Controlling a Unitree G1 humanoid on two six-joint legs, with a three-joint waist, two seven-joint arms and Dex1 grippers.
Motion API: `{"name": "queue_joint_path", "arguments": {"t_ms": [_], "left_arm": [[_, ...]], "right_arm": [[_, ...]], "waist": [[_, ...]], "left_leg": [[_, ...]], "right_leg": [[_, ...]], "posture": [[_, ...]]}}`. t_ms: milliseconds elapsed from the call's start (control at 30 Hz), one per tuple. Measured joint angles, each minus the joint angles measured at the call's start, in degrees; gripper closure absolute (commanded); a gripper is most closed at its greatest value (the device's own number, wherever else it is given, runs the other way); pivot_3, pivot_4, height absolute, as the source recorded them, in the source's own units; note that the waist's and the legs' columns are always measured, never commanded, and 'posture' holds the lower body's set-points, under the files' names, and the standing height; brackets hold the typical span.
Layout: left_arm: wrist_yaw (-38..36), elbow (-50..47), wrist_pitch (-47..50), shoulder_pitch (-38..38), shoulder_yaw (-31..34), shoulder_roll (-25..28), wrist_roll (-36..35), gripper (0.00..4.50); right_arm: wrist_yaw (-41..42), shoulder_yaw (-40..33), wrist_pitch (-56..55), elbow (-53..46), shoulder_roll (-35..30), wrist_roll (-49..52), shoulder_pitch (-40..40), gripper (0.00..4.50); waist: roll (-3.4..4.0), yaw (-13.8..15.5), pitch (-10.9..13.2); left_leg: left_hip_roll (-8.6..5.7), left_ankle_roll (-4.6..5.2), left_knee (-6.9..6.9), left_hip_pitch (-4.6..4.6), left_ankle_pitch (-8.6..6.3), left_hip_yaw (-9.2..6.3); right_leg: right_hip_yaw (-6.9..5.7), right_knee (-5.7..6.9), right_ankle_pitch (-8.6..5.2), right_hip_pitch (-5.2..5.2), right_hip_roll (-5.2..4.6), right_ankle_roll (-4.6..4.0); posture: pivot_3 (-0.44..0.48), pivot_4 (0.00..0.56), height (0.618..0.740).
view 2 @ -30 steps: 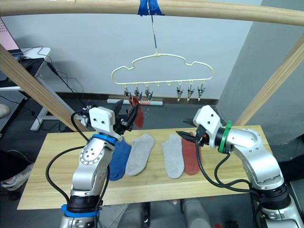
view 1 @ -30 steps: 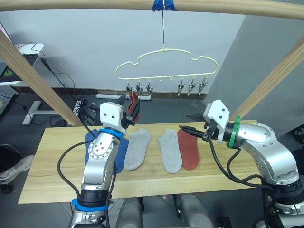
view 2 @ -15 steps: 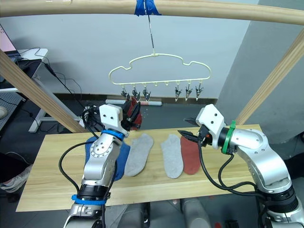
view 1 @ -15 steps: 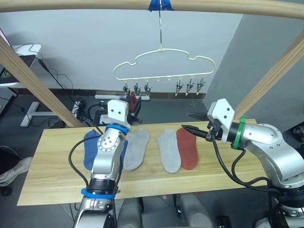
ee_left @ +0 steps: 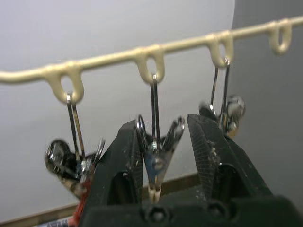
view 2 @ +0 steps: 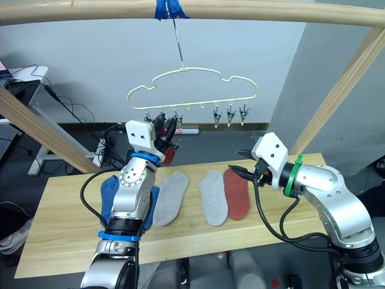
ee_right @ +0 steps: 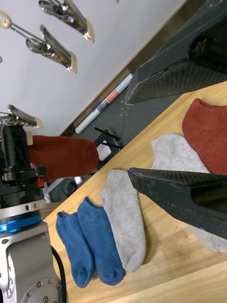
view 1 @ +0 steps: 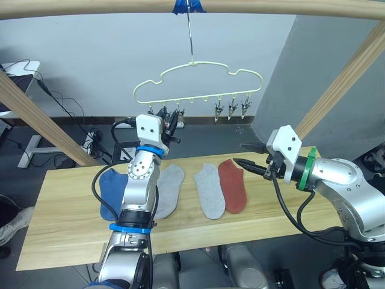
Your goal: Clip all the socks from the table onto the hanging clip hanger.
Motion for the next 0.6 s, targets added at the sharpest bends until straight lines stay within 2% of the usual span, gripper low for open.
{"name": "queue_joint_path", "arguments": {"t_ms": [367, 400, 433, 500, 567, 600], "left_arm": [[1.46, -0.1, -0.05, 0.0, 0.24, 0.04, 0.04, 2.86], [1.48, -0.13, -0.05, 0.0, 0.27, 0.05, 0.04, 3.2], [1.48, -0.2, -0.05, 0.01, 0.27, 0.07, 0.04, 3.29], [1.46, -0.5, -0.05, 0.0, 0.26, 0.1, 0.04, 3.83], [1.42, -1.05, -0.05, 0.0, 0.26, 0.17, 0.04, 4.19], [1.4, -1.23, -0.05, 0.0, 0.26, 0.22, 0.04, 4.24]], "right_arm": [[0.03, 0.06, -0.26, 0.02, 0.01, 0.0, 0.04, 2.28], [0.04, 0.08, -0.3, 0.03, 0.01, 0.0, 0.04, 2.28], [0.04, 0.11, -0.36, 0.05, 0.02, 0.0, 0.04, 2.28], [0.07, 0.13, -0.45, 0.06, 0.02, 0.0, 0.04, 2.28], [0.09, 0.17, -0.5, 0.07, 0.02, 0.0, 0.05, 2.28], [0.1, 0.2, -0.53, 0.09, 0.03, -0.01, 0.05, 2.28]], "waist": [[0.0, -0.08, 0.0], [0.0, -0.08, 0.0], [0.0, -0.08, 0.0], [0.0, -0.07, 0.0], [0.0, -0.07, 0.0], [0.0, -0.07, 0.0]], "left_leg": [[0.0, 0.0, 0.0, 0.0, 0.0, 0.0], [0.0, 0.0, 0.0, 0.0, 0.0, 0.0], [0.0, 0.0, 0.0, 0.0, 0.0, 0.0], [0.0, 0.0, 0.0, 0.0, 0.0, 0.0], [0.0, 0.0, 0.0, 0.0, 0.0, 0.0], [0.0, 0.0, 0.0, 0.0, 0.0, 0.0]], "right_leg": [[0.0, 0.0, -0.01, 0.0, 0.0, 0.04], [0.0, 0.0, -0.01, 0.0, 0.0, 0.03], [0.0, 0.0, -0.01, 0.0, 0.0, 0.04], [0.0, 0.0, -0.01, 0.0, 0.0, 0.04], [0.0, 0.0, -0.01, 0.0, 0.0, 0.03], [0.0, 0.0, -0.01, 0.0, 0.0, 0.04]], "posture": [[-0.274, 0.233, 0.74], [-0.274, 0.233, 0.74], [-0.271, 0.232, 0.74], [-0.269, 0.231, 0.74], [-0.269, 0.231, 0.74], [-0.262, 0.23, 0.74]]}}
